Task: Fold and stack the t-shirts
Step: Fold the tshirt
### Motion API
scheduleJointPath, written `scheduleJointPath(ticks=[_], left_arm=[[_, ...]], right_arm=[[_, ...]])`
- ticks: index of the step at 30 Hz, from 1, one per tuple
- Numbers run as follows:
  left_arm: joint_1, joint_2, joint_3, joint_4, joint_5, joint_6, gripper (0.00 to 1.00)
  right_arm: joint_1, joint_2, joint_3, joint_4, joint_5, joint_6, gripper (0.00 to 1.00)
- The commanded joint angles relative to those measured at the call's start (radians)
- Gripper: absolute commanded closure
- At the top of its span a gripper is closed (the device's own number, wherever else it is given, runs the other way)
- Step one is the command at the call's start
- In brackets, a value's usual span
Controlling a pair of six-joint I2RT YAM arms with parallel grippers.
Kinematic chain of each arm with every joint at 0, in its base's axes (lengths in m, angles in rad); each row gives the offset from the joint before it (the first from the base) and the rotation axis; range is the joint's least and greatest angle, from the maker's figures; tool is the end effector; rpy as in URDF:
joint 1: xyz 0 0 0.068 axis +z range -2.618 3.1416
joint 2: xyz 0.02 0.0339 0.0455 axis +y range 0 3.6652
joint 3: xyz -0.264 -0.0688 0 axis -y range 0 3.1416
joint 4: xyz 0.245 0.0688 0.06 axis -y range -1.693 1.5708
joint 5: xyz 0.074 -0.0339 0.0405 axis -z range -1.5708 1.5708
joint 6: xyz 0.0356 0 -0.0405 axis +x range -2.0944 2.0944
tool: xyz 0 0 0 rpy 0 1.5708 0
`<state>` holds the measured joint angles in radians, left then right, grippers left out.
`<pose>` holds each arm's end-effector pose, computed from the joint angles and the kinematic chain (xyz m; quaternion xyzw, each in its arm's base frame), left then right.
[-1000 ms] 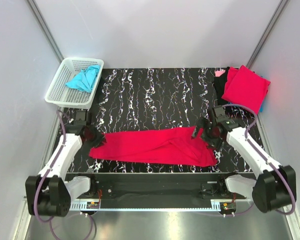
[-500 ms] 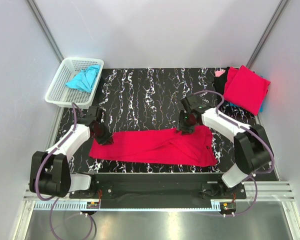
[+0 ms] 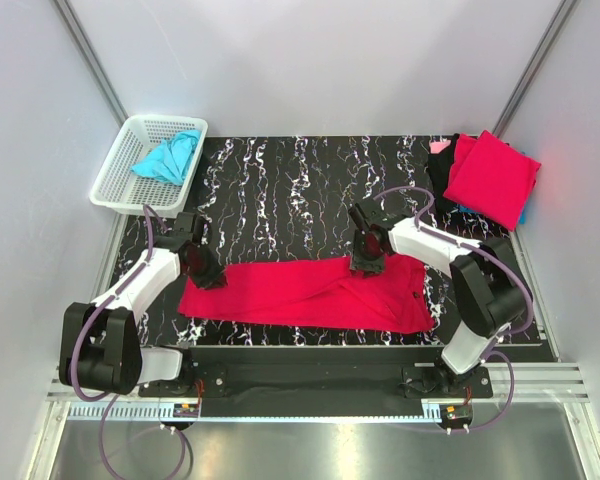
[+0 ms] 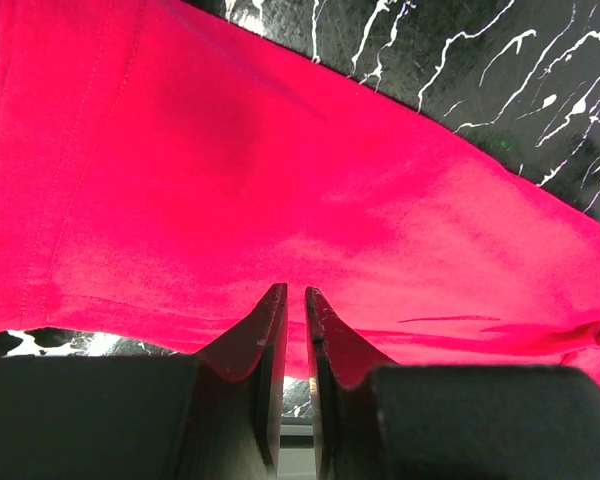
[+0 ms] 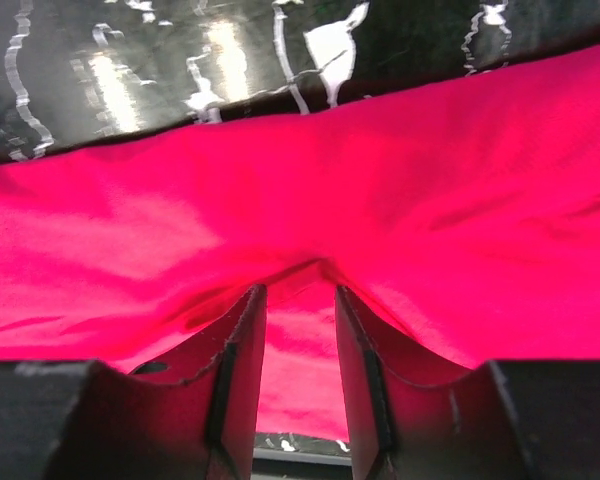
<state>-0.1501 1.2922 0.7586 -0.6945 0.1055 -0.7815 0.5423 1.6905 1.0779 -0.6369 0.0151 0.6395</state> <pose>0.2225 -0.0374 0.1913 -0.2970 0.9381 -0.1229 0.1288 0.2753 0.1653 0.1798 0.0492 0.9859 0.0829 0.1370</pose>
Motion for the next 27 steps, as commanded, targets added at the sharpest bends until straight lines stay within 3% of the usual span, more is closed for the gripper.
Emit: scheduleJointPath(ticks=[1, 11, 13, 16, 27], left_arm=[[-0.005, -0.004, -0.007, 0.033, 0.014, 0.018, 0.83], [-0.005, -0.014, -0.01, 0.033, 0.016, 0.016, 0.83], [-0.005, -0.014, -0.01, 0.035, 0.016, 0.016, 0.83], [-0.005, -0.016, -0.013, 0.035, 0.019, 0.014, 0.83], [-0.005, -0.044, -0.025, 0.033, 0.025, 0.016, 0.83]], right_arm=[[0.013, 0.031, 0.03, -0.024, 0.068, -0.011, 0.6], [0.022, 0.06, 0.037, -0.027, 0.074, -0.015, 0.66], [0.025, 0.054, 0.039, -0.03, 0.077, -0.009, 0.84], [0.038, 0.034, 0.05, -0.05, 0.091, -0.003, 0.94], [0.128, -0.124, 0.063, -0.181, 0.152, 0.061, 0.96]])
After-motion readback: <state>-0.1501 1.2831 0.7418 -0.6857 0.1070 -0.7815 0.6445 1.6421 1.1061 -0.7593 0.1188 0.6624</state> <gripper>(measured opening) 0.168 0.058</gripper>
